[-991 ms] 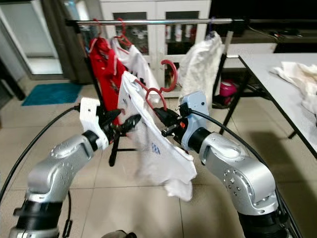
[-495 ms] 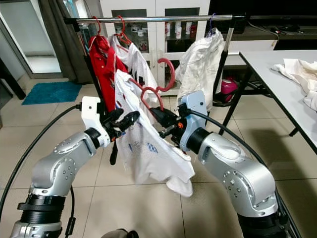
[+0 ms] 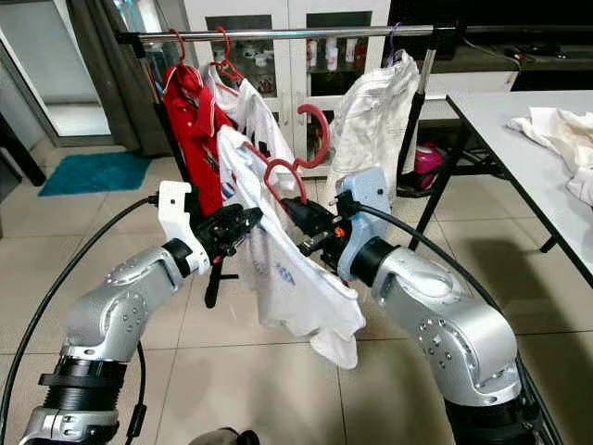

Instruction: Hang hanger

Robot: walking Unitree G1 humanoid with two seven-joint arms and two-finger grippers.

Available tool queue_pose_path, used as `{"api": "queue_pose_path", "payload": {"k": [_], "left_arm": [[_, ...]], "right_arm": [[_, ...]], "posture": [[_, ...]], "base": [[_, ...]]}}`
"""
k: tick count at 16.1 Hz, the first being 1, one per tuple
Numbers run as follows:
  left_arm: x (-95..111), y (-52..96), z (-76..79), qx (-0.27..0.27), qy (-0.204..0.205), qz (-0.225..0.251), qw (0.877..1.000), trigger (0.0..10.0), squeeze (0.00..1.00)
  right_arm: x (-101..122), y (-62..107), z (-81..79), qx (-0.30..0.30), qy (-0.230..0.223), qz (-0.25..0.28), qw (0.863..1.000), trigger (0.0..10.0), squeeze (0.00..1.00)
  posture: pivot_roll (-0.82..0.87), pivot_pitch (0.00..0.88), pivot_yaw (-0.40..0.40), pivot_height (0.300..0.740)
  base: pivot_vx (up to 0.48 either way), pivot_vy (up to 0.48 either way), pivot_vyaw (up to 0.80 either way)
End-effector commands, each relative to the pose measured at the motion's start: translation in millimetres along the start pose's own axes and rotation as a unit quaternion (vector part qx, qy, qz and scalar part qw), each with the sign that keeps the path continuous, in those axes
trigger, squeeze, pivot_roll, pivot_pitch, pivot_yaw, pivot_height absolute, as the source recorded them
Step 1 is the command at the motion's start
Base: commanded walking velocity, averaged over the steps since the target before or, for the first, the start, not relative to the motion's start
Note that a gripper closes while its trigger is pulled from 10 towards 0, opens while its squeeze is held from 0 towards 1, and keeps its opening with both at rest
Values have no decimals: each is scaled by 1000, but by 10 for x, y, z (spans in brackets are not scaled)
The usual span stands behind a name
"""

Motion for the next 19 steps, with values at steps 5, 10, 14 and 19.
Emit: {"api": "queue_pose_path", "payload": {"k": [5, 10, 14, 19], "left_arm": [[78, -43, 13, -19, 20, 19, 999, 0, 0], [150, -24, -3, -24, 52, 49, 997, 0, 0], [138, 20, -22, -17, 68, 62, 996, 0, 0], [41, 129, -73, -2, 71, 51, 996, 0, 0]], "right_arm": [[116, 39, -28, 8, 6, 25, 1000, 10000, 0], [101, 38, -32, 7, 6, 21, 1000, 10000, 0], [61, 8, 3, -7, 7, 9, 1000, 10000, 0], [98, -40, 268, -90, -8, 22, 996, 10000, 0]], "posture": [[-121, 0, 105, 740], [-118, 0, 100, 740], [-110, 0, 94, 740], [-96, 0, 86, 740]], "base": [[0, 0, 0], [0, 0, 0], [0, 0, 0], [0, 0, 0]]}}
Point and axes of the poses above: a point about 5 cm out from each wrist's last joint towards the gripper, its own y axis pointing back from the gripper into the wrist, its own x axis along the axis of the wrist's last joint, z = x × y, the point moved 4 cm from there along -y, pointing out of the wrist towards the gripper, and after that the axes turned 13 degrees about y, right-handed, at the moved point
